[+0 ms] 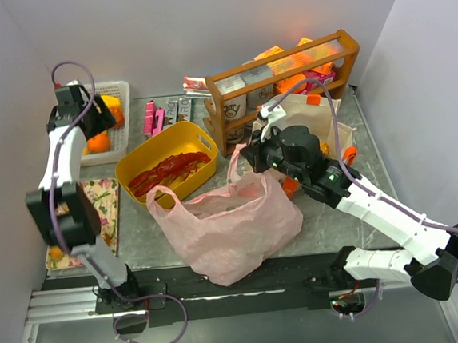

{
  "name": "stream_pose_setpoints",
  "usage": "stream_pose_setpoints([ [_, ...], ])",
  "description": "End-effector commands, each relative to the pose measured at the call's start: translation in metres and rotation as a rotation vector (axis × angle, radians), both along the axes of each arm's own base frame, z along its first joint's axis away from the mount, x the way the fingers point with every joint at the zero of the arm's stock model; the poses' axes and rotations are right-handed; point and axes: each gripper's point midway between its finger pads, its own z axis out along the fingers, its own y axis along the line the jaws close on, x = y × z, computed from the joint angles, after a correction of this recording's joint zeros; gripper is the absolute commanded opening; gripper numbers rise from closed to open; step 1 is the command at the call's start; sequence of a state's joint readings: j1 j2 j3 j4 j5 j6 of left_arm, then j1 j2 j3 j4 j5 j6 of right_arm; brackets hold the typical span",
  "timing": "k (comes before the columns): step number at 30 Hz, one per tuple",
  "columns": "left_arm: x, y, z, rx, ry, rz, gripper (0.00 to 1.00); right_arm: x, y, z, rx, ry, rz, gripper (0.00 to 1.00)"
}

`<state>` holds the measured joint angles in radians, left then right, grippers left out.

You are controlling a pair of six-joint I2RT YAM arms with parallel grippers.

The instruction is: Place the mixed food into the grocery bags and tie them

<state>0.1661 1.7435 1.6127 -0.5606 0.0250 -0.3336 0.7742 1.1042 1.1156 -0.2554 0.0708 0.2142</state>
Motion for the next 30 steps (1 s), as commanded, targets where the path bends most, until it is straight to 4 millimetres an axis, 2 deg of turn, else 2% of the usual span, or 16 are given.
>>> stream_pose_setpoints([
  [1,0.044,0.040,0.014,0.087,-0.051,0.141,0.79,0.007,-0.001,0.037,0.026,-0.083,-0.008,0.00],
  [3,0.054,0.051,0.007,0.085,-0.058,0.177,0.79,0.010,-0.003,0.038,0.018,-0.085,-0.021,0.00],
  [7,0.074,0.072,-0.028,0.036,-0.010,0.200,0.78,0.013,-0.005,0.035,-0.008,-0.078,-0.038,0.00],
  [13,0.093,0.081,-0.080,0.034,0.079,0.154,0.79,0.017,-0.011,0.033,-0.029,-0.071,-0.078,0.00],
  [16,0.091,0.084,-0.106,0.039,0.158,0.149,0.80,0.018,-0.013,0.028,-0.040,-0.058,-0.089,0.00],
  [18,0.088,0.086,-0.113,0.043,0.171,0.154,0.81,0.019,-0.015,0.029,-0.040,-0.058,-0.097,0.00],
  [19,0.082,0.082,-0.122,0.037,0.190,0.149,0.82,0.019,-0.015,0.028,-0.043,-0.058,-0.099,0.00],
  [21,0.080,0.078,-0.126,0.021,0.184,0.132,0.81,0.020,-0.016,0.027,-0.044,-0.057,-0.107,0.00],
  [23,0.077,0.075,-0.135,0.010,0.191,0.115,0.77,0.022,-0.016,0.026,-0.049,-0.056,-0.108,0.00],
  [24,0.078,0.073,-0.137,0.003,0.192,0.104,0.67,0.022,-0.016,0.027,-0.048,-0.057,-0.104,0.00],
  [26,0.079,0.072,-0.136,0.002,0.191,0.095,0.54,0.023,-0.015,0.027,-0.050,-0.057,-0.101,0.00],
  [27,0.080,0.068,-0.134,-0.009,0.182,0.078,0.43,0.023,-0.013,0.026,-0.051,-0.056,-0.093,0.00],
  [29,0.082,0.063,-0.112,-0.016,0.131,0.056,0.35,0.024,-0.012,0.028,-0.051,-0.059,-0.089,0.00],
  [30,0.081,0.054,-0.106,-0.045,0.116,0.021,0.33,0.024,-0.012,0.028,-0.051,-0.061,-0.086,0.00],
])
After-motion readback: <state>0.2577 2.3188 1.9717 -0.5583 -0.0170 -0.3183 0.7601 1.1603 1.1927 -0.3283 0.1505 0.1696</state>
